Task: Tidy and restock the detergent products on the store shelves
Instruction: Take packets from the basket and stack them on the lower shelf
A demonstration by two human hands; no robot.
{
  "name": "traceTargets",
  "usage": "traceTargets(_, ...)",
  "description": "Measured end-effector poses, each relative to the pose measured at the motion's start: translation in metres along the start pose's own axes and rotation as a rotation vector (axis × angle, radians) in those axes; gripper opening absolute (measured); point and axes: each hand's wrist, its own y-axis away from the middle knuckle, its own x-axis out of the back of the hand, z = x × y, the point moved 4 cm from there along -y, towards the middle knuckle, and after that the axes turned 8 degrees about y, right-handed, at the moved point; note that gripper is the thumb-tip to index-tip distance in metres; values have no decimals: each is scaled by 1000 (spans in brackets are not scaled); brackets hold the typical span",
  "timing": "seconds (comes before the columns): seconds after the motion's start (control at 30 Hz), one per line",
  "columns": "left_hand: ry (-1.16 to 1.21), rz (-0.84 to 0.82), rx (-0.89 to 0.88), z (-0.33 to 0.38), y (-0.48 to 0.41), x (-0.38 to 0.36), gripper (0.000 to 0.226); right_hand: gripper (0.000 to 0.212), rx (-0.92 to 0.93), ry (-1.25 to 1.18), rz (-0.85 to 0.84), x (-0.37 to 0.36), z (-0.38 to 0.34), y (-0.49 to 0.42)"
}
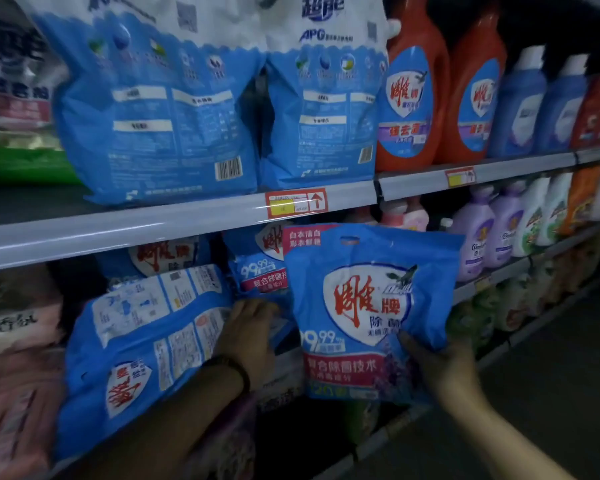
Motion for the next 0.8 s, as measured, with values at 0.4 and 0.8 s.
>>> traceTargets(0.4, -584, -390, -74, -9, -60, -51, 70, 17, 150, 106, 79, -33, -23, -51)
traceTargets(0.8, -456, -172, -389, -29, -17, -23, 37, 16, 79, -21, -2, -81, -52, -73)
